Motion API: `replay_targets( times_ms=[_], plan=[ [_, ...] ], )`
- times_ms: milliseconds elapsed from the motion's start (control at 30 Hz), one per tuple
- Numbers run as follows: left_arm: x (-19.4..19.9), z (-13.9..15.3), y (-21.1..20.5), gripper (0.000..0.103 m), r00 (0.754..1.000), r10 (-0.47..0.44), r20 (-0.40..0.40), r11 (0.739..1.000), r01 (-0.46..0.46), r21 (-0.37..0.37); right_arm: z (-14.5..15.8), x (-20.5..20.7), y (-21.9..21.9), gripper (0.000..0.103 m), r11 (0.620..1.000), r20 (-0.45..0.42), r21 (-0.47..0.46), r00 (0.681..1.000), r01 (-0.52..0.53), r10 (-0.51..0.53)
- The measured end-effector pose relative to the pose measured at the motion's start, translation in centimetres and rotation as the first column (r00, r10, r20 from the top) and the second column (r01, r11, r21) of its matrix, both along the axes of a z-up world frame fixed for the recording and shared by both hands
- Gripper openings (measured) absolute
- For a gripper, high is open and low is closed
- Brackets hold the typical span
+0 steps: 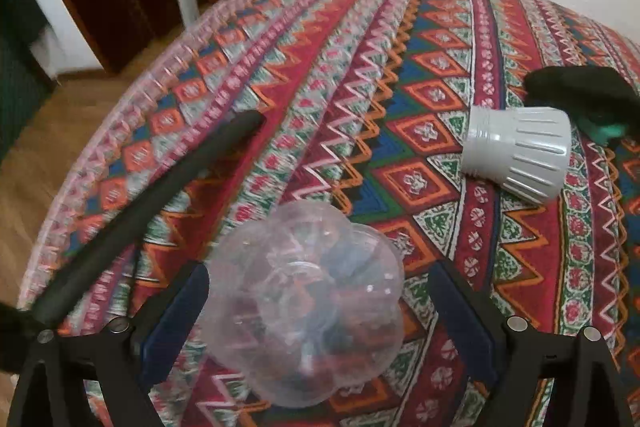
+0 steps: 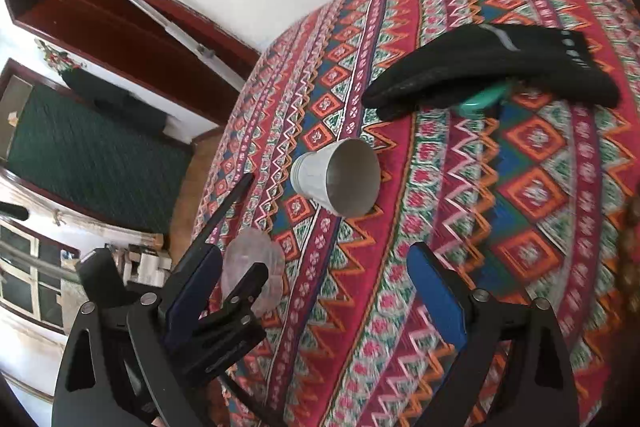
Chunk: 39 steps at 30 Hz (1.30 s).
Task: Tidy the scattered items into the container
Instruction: 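Move both grippers back over the bed toward the remaining items, then grasp the clear flower tray with the left gripper while the right grasps the white lamp shade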
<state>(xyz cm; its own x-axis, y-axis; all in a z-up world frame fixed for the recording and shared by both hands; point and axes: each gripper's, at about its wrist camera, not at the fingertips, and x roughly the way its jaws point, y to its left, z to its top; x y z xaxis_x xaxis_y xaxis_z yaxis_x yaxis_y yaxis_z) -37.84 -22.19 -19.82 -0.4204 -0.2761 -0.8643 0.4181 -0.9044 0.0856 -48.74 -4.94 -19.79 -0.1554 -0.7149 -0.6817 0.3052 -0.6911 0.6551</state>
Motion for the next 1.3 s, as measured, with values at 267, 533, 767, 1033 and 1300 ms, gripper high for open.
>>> replay_targets(
  times_ms=[267, 533, 767, 1033, 1300],
  plan=[
    [-0.2, -1.1, 0.5, 0.059, 0.999, -0.013, -0.037, 0.999, 0.012, -0.038, -2.1, -2.8, -5.1, 0.089, 0.996, -0.047, 0.084, 0.999, -0.023, 0.027],
    [0.9, -0.1, 1.0, 0.0, 0.992, -0.067, -0.104, 0.996, 0.074, 0.057, -1.4, -1.5, -5.4, 0.005, 0.992, -0.133, 0.123, 0.991, -0.01, 0.027],
    [1.9, 0.4, 1.1, 0.0, 0.995, -0.052, -0.087, 0.999, 0.052, -0.006, 2.4, 5.0, -0.2, 0.005, 0.996, -0.186, 0.088, 0.983, 0.013, 0.003],
    [2.5, 0.9, -1.5, 0.1, 0.994, 0.079, -0.076, 0.997, -0.081, -0.018, 4.9, 9.3, 2.9, 0.01, 0.998, -0.205, 0.058, 0.979, 0.002, 0.01],
    [1.1, 0.6, -2.7, 0.101, 0.993, 0.087, -0.076, 0.995, -0.083, 0.053, 6.6, 11.5, 2.8, 0.01, 0.999, -0.228, 0.04, 0.973, -0.03, 0.038]
  ],
)
